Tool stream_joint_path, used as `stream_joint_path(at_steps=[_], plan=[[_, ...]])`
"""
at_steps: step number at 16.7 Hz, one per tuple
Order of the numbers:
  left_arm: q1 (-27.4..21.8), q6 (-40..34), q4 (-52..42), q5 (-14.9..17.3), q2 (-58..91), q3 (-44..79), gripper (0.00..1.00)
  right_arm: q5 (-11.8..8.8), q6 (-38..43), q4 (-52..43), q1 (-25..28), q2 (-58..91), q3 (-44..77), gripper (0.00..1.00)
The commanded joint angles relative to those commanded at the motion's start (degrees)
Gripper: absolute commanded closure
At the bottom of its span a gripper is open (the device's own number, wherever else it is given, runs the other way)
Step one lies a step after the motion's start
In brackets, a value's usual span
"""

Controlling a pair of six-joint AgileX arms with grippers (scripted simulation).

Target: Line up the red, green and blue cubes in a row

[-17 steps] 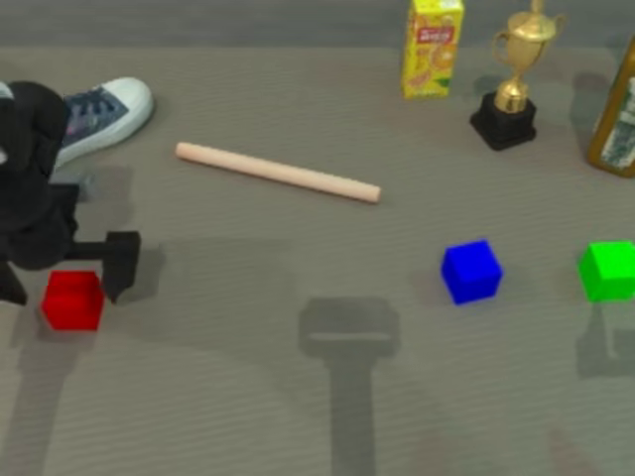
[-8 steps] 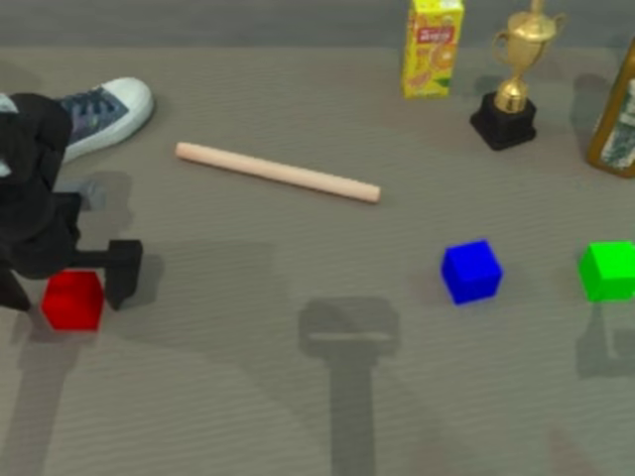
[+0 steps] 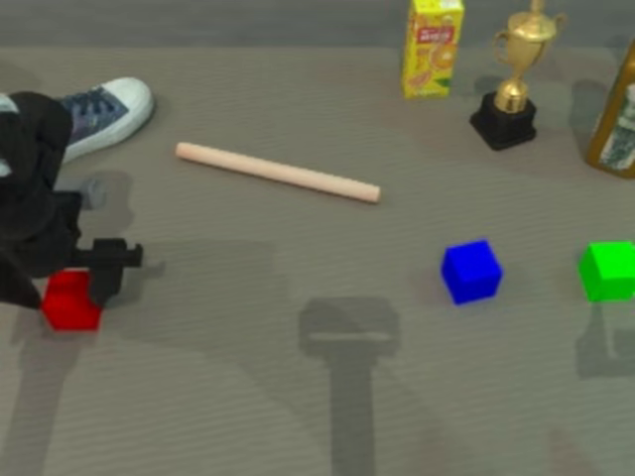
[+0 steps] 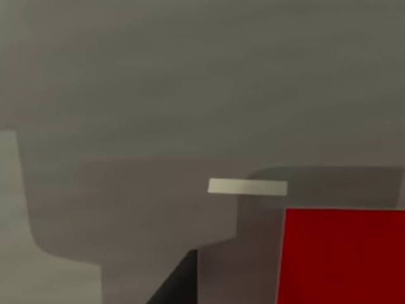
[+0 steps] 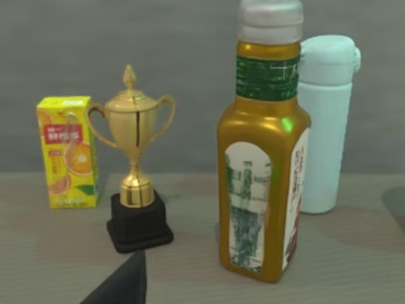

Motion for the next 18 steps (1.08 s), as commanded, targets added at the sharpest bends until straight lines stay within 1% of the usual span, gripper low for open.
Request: stream_joint_path(at_steps=[3, 4, 11, 13, 15, 18], plan=[[0.00, 0.00, 0.00, 0.00, 0.00, 0.00, 0.98, 0.00, 0.00, 0.00, 0.00, 0.00, 0.00, 0.00], [0.00, 0.00, 0.00, 0.00, 0.00, 0.00, 1.00, 0.00, 0.00, 0.00, 0.00, 0.00, 0.00, 0.00], [0.00, 0.00, 0.00, 0.00, 0.00, 0.00, 1.00, 0.00, 0.00, 0.00, 0.00, 0.00, 0.00, 0.00], [0.05, 0.09, -1.13, -0.11, -2.06, 0.93, 1.00, 0.00, 0.00, 0.00, 0.00, 0.00, 0.00, 0.00], [0.26, 0.02, -3.33, -0.13, -3.05, 2.38, 1.00, 0.00, 0.00, 0.00, 0.00, 0.00, 0.00, 0.00], [0.79, -0.15, -10.39, -0.15, -5.85, 5.56, 1.00, 0.00, 0.00, 0.00, 0.00, 0.00, 0.00, 0.00]])
